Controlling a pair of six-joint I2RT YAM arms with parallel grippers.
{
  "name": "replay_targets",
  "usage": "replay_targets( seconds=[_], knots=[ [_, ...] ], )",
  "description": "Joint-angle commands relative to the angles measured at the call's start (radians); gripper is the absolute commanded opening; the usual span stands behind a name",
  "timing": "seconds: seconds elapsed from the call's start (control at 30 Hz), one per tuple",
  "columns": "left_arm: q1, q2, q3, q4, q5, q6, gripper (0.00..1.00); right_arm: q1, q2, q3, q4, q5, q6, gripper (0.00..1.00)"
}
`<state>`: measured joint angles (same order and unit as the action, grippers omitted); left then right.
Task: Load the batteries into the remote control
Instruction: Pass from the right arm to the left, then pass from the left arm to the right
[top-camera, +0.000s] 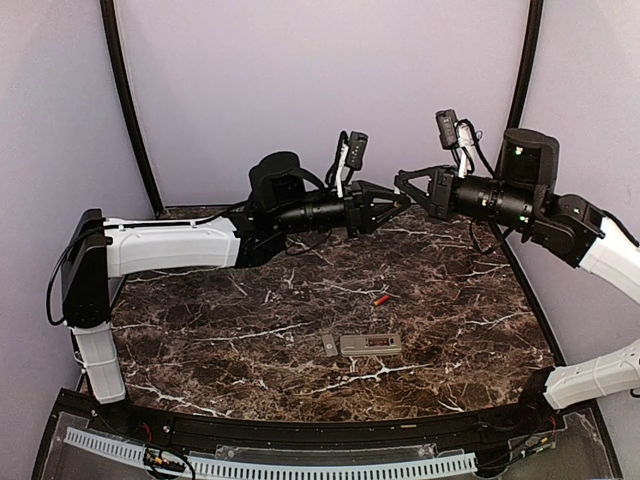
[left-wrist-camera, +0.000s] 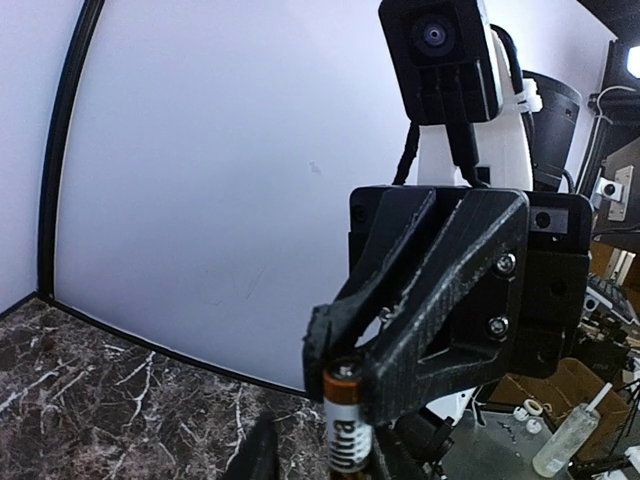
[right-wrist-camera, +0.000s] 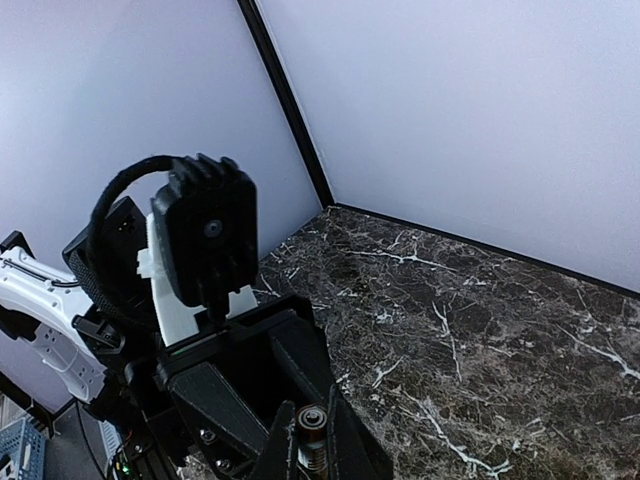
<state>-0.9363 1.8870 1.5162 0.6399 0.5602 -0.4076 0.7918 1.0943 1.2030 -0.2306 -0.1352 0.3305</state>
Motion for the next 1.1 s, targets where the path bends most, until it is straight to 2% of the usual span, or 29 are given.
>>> replay_targets(
  seconds=[0.0,0.17,0.33,0.37,0.4,0.47,0.57,0.63,0.67,0.73,0.83,0.97,1.07],
  knots=[
    [-0.003,-0.001,0.022,-0.006,0.01,0.014,0.19,0.009,-0.006,-0.018,0.03,-0.003,0.012,0.0],
    [-0.004,-0.002,0.02,0.014,0.024,0.013,0.02,0.009,-0.004,-0.022,0.025,0.004,0.005,0.0],
    [-0.003,-0.006,0.01,-0.002,0.027,0.034,0.0,0.009,-0.011,-0.018,-0.014,0.012,-0.006,0.01],
    [-0.004,-0.01,0.006,-0.008,0.028,0.043,0.0,0.009,-0.013,-0.01,-0.027,0.016,-0.012,0.13],
    [-0.003,-0.014,-0.001,-0.026,0.027,0.069,0.0,0.008,-0.02,0.001,-0.046,0.024,-0.02,0.28],
    [-0.005,-0.028,-0.014,-0.078,0.017,0.147,0.0,0.0,-0.024,0.046,-0.109,0.026,-0.039,0.49],
    [-0.01,-0.063,-0.022,-0.195,-0.035,0.305,0.0,-0.041,0.005,0.175,-0.305,-0.003,-0.061,0.69],
    [-0.022,-0.083,-0.024,-0.299,-0.101,0.466,0.0,-0.117,0.066,0.278,-0.469,-0.109,-0.068,0.75],
    [-0.036,-0.089,-0.026,-0.358,-0.151,0.576,0.0,-0.154,0.106,0.323,-0.556,-0.183,-0.067,0.75],
    [-0.054,-0.101,-0.033,-0.418,-0.225,0.699,0.0,-0.203,0.18,0.395,-0.692,-0.308,-0.056,0.73],
    [-0.06,-0.119,-0.052,-0.436,-0.261,0.747,0.0,-0.224,0.253,0.44,-0.82,-0.338,-0.02,0.63],
    [-0.061,-0.131,-0.067,-0.441,-0.27,0.751,0.0,-0.234,0.246,0.404,-0.78,-0.384,0.043,0.61],
    [-0.064,-0.127,-0.073,-0.45,-0.272,0.752,0.0,-0.233,0.244,0.35,-0.707,-0.487,0.084,0.58]
  ],
)
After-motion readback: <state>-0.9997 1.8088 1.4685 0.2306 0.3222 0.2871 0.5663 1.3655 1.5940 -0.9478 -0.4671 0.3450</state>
